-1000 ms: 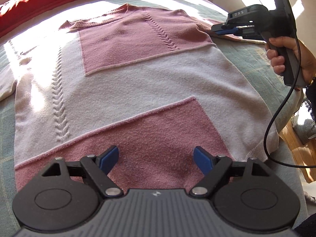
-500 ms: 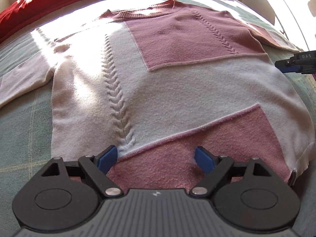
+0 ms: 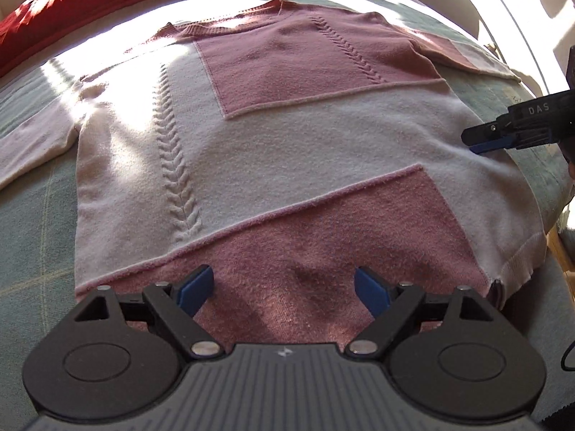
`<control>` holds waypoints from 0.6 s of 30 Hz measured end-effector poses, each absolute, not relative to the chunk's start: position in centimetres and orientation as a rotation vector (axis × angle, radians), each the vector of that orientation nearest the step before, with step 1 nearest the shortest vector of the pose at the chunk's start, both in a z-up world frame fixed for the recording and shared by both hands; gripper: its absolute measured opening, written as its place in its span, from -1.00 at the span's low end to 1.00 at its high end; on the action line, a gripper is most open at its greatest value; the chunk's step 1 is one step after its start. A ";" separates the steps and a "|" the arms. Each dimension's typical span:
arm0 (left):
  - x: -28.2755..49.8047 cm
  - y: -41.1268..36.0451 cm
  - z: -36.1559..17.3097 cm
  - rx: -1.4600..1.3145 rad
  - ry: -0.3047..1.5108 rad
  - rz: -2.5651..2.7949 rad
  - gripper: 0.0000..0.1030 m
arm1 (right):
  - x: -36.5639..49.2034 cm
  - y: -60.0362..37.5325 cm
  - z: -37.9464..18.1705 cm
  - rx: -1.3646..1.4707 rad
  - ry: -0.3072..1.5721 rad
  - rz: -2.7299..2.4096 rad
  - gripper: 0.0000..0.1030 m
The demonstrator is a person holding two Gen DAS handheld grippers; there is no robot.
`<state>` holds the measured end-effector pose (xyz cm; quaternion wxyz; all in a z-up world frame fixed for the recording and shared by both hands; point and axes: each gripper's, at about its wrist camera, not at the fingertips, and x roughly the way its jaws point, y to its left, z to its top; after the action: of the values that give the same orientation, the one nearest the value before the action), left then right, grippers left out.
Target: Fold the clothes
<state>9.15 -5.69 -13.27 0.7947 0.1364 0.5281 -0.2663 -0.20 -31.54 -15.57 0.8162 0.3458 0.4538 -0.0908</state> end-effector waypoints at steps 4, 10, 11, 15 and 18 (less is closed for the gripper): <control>7.1 -4.7 -13.3 0.373 1.135 -0.589 0.66 | -2.8 -32.3 -14.3 0.720 0.978 -0.247 -0.10; 6.4 -5.7 -10.7 0.341 1.044 -0.643 0.67 | -0.3 -27.2 -11.7 0.583 0.972 -0.113 0.07; 6.4 -6.0 -10.8 0.330 1.039 -0.646 0.67 | 0.3 -26.1 -11.9 0.546 0.988 -0.108 0.07; 4.7 -6.5 -12.9 0.339 1.101 -0.629 0.67 | 1.4 -22.6 -14.1 0.414 1.088 -0.143 0.12; 2.2 -6.1 -13.6 0.361 1.118 -0.648 0.69 | 0.3 -20.9 -14.9 0.368 1.090 -0.156 0.42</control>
<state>2.17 -6.07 -13.64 0.7834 0.1675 0.5178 -0.3001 0.35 -20.92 -14.86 0.8361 0.1740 0.5149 -0.0737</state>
